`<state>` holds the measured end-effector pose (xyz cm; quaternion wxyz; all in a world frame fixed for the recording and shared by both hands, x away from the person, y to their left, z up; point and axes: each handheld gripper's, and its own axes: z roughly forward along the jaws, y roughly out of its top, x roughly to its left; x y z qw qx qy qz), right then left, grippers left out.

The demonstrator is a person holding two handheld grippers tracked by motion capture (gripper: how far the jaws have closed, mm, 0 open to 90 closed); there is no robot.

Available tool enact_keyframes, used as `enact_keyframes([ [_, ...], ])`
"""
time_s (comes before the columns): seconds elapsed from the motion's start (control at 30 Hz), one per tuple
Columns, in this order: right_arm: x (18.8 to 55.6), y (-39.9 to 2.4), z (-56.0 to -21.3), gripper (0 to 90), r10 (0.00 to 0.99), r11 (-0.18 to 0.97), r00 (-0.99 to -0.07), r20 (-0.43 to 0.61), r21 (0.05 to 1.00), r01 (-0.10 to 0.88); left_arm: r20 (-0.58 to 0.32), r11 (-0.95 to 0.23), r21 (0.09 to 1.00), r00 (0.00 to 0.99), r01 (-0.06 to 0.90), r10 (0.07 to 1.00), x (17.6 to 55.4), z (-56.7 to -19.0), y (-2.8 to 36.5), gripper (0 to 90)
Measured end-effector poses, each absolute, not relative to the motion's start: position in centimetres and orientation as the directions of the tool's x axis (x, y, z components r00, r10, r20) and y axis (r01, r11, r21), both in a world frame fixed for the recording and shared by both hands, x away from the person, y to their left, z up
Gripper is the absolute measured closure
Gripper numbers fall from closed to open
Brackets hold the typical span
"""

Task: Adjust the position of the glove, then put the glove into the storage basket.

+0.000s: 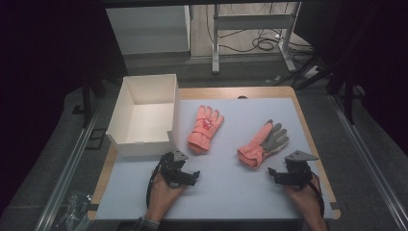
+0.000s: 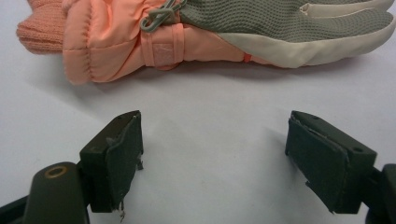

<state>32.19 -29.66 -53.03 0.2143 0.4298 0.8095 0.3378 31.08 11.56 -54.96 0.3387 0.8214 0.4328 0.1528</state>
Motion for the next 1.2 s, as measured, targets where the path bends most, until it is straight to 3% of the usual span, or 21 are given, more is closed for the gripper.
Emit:
enact_keyframes([
  [0.6, 32.21, -29.67, -53.00, 19.1, 0.841, 0.400, -0.538, -0.051, 0.730, 0.555, -0.038, -0.401, 0.687, 0.581, 0.606, 0.813, 31.07, -54.95, 11.59, 0.4],
  [0.8, 32.30, -29.56, -53.04, 12.6, 0.836, 0.413, -0.546, -0.056, 0.720, 0.558, -0.038, -0.401, 0.687, 0.581, 0.606, 0.813, 31.08, -54.95, 11.59, 0.4],
  [1.03, 32.32, -29.56, -52.99, 12.8, 0.839, 0.408, -0.541, -0.052, 0.718, 0.564, -0.038, -0.401, 0.687, 0.581, 0.606, 0.813, 31.08, -54.95, 11.60, 0.4],
  [1.2, 32.34, -29.64, -52.82, 13.1, 0.857, 0.364, -0.515, -0.014, 0.724, 0.586, -0.038, -0.401, 0.686, 0.581, 0.606, 0.813, 31.09, -54.95, 11.60, 0.4],
])
